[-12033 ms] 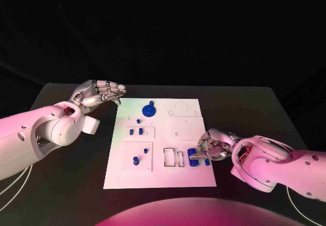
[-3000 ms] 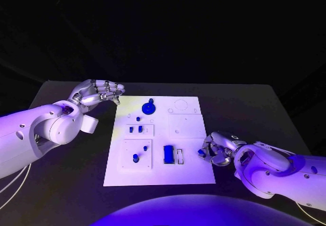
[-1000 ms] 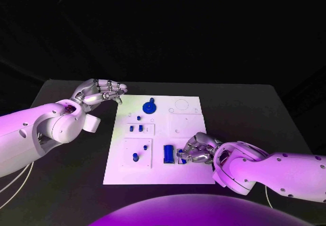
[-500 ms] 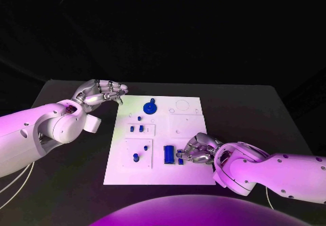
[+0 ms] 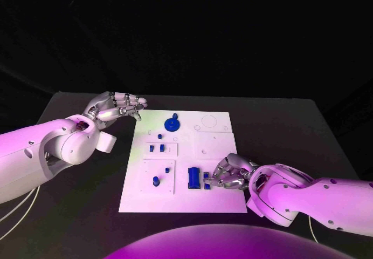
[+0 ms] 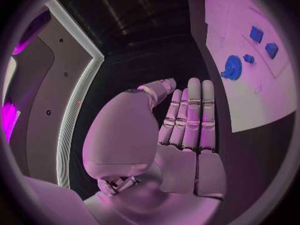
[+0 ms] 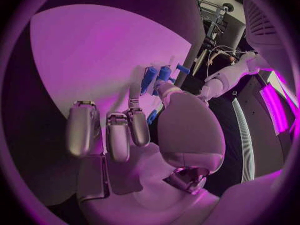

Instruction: Assemble the parts on the task board

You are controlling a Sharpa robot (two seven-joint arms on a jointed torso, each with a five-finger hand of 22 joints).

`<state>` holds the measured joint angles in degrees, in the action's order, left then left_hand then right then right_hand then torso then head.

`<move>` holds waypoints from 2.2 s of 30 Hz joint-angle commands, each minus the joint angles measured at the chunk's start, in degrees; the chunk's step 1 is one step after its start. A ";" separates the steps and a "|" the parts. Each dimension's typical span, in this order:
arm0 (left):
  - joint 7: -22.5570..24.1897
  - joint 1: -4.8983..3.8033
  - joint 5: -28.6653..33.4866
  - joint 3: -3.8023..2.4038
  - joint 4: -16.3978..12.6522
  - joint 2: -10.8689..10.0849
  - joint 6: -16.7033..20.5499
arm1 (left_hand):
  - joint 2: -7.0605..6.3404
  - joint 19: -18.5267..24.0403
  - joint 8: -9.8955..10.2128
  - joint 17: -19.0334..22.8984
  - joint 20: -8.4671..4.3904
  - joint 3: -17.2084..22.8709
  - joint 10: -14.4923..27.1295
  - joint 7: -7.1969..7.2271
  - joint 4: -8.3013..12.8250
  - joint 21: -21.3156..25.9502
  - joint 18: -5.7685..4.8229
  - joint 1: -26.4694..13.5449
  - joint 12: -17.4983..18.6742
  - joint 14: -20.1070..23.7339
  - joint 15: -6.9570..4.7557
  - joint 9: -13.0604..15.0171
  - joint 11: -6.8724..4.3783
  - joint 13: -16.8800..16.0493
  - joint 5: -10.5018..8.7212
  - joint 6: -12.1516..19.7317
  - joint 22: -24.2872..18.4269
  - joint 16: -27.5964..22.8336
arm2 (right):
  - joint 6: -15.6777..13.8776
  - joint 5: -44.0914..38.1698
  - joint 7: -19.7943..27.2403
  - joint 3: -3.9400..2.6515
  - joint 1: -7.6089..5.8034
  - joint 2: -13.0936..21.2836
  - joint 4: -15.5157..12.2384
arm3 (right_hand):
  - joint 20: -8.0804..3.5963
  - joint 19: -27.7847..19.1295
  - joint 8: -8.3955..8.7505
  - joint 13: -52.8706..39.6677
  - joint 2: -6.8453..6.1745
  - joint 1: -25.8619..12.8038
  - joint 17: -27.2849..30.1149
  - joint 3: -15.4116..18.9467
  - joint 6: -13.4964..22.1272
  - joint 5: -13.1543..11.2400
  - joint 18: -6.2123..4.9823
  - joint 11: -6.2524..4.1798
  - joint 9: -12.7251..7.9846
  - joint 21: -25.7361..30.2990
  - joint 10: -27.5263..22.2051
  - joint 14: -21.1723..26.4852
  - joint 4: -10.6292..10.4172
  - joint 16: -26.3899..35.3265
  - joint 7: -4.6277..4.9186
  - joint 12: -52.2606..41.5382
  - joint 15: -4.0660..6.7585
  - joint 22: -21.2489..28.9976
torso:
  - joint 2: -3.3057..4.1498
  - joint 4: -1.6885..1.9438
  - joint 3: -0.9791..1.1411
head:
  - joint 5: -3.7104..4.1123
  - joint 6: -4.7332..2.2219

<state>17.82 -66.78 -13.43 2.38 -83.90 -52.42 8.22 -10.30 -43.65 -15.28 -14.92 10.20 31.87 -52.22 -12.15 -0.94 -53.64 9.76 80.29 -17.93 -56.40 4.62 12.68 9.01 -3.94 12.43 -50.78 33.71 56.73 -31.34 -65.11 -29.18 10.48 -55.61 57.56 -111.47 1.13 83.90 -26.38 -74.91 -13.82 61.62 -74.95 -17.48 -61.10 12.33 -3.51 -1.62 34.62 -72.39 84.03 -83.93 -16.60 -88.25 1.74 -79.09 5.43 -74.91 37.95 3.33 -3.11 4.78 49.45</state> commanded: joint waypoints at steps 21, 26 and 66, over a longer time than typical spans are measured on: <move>0.21 0.01 0.28 -0.02 0.10 0.08 -0.90 | 0.49 0.33 -0.38 -0.06 -0.06 0.15 0.49 -0.21 0.08 -0.18 0.66 -0.14 -0.21 0.31 0.02 -0.07 0.08 0.01 0.16 0.15 0.04 -0.32 | 8.11 -1.81 3.04 0.04 0.07 1.35 -0.06 | -0.08 1.15 0.77 -8.74 2.55 3.96 -11.07 7.07 -0.56 0.41 0.37 -0.48 -0.67 -0.41 2.53 -5.29 -0.08 -0.32 0.19 -0.15 -0.07 -10.91 | 0.03 0.04 -0.04 | 0.11 0.05; 0.20 0.01 0.28 -0.02 0.07 0.05 -0.91 | 0.49 0.33 -0.38 -0.06 -0.06 0.15 0.49 -0.21 0.08 -0.18 0.66 -0.14 -0.21 0.31 0.02 -0.07 0.08 0.01 0.16 0.15 0.04 -0.32 | 7.71 -2.00 2.85 0.04 0.07 0.89 0.71 | -0.08 1.18 0.80 -8.86 3.22 4.24 -11.11 7.16 -0.65 0.42 0.39 -0.49 -0.73 -0.51 2.60 -5.30 -0.16 -0.34 0.18 -0.35 -0.05 -10.94 | 0.03 0.09 -0.03 | 0.09 0.13; 6.36 1.64 8.75 -0.02 1.96 1.59 1.84 | -0.29 2.68 -0.99 2.00 1.38 -1.36 -1.18 0.05 -2.41 8.34 0.48 -2.78 -2.46 5.11 0.91 -0.18 -0.05 -0.09 -0.22 1.41 -5.14 -6.45 | -2.11 29.44 40.87 -0.29 -8.72 -2.70 18.10 | 2.66 -12.55 5.08 11.60 7.47 15.25 15.39 16.79 7.79 -2.06 -5.79 2.98 -1.90 41.07 -12.55 1.99 0.09 15.70 4.11 31.64 -2.96 1.77 | -2.32 -0.79 -0.97 | 0.72 -4.22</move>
<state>20.29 -65.22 -9.11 2.41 -82.35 -51.22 8.88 -10.78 -41.29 -15.98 -13.23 11.49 30.56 -53.07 -12.04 -3.01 -46.09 9.76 78.02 -20.14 -51.82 5.41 12.52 8.94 -4.08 12.43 -49.85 29.01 51.06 -31.77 -48.89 -1.75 10.20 -64.03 55.43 -94.98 3.71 71.70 -21.44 -63.87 -6.41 76.48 -60.15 -0.98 -53.57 10.30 -8.98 1.32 32.71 -32.60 71.93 -82.04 -16.55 -73.01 5.86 -48.22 2.46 -73.21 36.34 2.77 -3.88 5.36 46.36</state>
